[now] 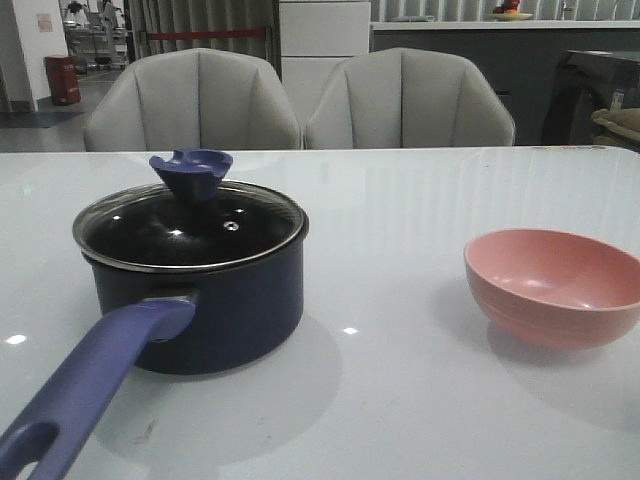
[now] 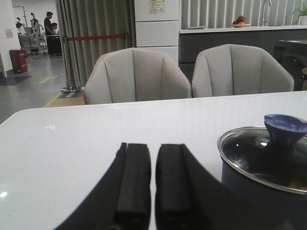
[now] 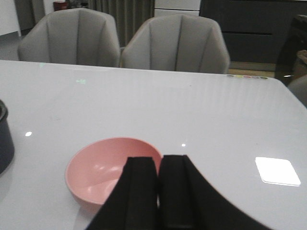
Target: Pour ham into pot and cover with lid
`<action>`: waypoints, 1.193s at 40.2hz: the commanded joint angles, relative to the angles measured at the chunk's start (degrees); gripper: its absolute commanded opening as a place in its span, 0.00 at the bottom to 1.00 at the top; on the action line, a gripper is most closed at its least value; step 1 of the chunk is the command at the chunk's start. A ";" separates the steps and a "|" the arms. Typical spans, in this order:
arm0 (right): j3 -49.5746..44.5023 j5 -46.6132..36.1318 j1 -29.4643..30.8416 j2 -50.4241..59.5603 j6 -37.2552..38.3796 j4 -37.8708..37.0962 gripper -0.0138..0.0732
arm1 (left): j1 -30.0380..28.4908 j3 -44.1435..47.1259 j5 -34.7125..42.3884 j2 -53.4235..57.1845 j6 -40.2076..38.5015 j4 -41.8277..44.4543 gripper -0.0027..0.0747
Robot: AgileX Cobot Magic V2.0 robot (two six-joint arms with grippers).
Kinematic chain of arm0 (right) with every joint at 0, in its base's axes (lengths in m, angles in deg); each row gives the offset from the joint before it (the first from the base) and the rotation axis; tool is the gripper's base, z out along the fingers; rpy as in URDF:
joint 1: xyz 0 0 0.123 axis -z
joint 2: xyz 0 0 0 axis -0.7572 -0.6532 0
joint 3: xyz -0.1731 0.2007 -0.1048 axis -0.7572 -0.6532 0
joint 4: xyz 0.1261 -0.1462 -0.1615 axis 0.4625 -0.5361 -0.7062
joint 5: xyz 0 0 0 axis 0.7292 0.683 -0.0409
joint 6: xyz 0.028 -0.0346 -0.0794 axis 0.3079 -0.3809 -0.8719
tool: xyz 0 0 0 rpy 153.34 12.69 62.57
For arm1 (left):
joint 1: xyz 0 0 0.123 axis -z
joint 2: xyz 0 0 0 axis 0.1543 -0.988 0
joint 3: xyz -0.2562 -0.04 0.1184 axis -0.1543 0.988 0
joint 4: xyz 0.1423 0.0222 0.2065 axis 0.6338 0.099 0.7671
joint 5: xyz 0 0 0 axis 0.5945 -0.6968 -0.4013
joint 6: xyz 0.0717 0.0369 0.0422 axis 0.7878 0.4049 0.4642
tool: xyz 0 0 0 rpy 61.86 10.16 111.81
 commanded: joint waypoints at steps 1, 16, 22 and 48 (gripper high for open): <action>-0.73 -5.27 1.75 2.66 1.72 -0.95 0.34 | -0.23 1.82 4.96 1.24 -0.55 -0.07 0.21; -4.51 -7.26 0.80 5.10 2.69 -1.47 0.34 | -0.23 1.82 4.86 1.13 -0.55 -0.07 0.21; -4.51 -7.26 0.80 5.10 2.69 -1.47 0.34 | -0.23 1.82 4.86 1.13 -0.55 -0.07 0.21; -4.51 -7.21 0.81 5.20 2.69 -1.47 0.34 | -0.23 1.82 4.86 1.13 -0.55 -0.07 0.21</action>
